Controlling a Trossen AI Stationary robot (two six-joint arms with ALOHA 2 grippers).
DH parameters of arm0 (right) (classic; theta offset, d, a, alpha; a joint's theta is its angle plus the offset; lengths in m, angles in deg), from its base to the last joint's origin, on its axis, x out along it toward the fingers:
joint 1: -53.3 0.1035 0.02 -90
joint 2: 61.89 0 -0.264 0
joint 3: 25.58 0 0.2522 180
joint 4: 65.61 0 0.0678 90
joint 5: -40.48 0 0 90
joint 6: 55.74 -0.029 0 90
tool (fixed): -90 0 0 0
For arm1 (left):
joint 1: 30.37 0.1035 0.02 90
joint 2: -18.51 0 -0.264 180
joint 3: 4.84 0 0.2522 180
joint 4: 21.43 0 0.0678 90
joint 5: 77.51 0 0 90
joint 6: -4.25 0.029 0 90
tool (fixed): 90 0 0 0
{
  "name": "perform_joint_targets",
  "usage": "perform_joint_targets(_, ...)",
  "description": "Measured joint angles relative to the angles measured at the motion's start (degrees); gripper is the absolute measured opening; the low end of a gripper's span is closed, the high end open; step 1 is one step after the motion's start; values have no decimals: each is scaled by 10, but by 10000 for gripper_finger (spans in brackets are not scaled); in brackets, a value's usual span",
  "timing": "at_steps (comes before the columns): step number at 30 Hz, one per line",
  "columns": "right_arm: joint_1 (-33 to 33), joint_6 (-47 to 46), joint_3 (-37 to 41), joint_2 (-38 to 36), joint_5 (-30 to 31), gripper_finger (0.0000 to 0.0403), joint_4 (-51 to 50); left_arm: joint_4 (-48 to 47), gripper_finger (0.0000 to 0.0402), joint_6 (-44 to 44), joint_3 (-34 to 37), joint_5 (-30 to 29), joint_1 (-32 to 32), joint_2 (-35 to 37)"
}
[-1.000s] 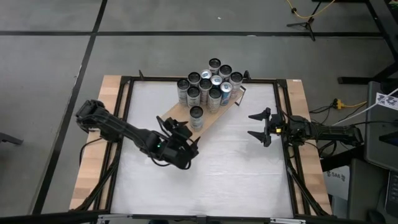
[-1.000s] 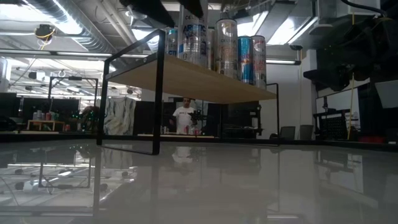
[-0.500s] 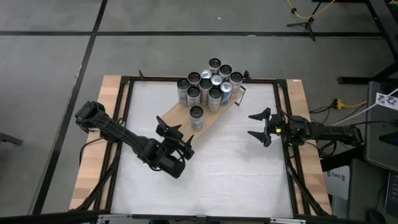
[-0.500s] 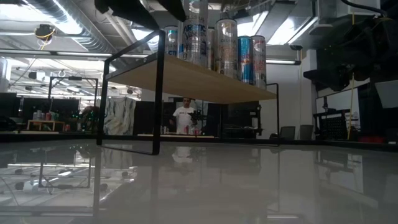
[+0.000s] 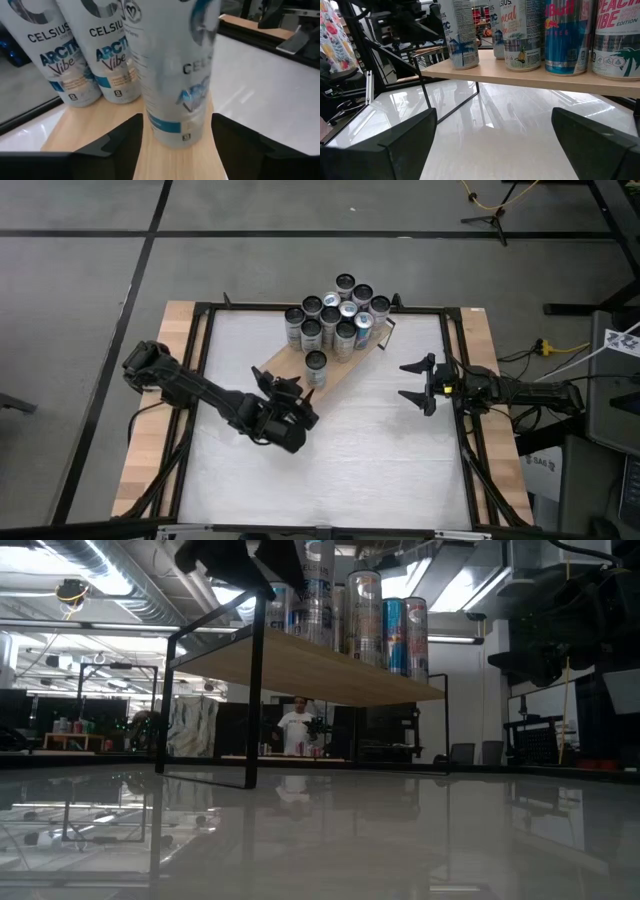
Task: Place canned beverage on shelf
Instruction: Put the white-blue soda can on the shelf aligned with the other white-blue soda cans
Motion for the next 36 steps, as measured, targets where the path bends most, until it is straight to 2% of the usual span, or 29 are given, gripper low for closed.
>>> perform_joint_targets(24,0,0,0,0,0,388,0,12,223,22,0,27,62,0)
perform_joint_targets(31,0,0,0,0,0,388,0,49,224,79,0,42,79,0)
perform_joint_targets(36,0,0,0,0,0,388,0,48,224,81,0,60,82,0)
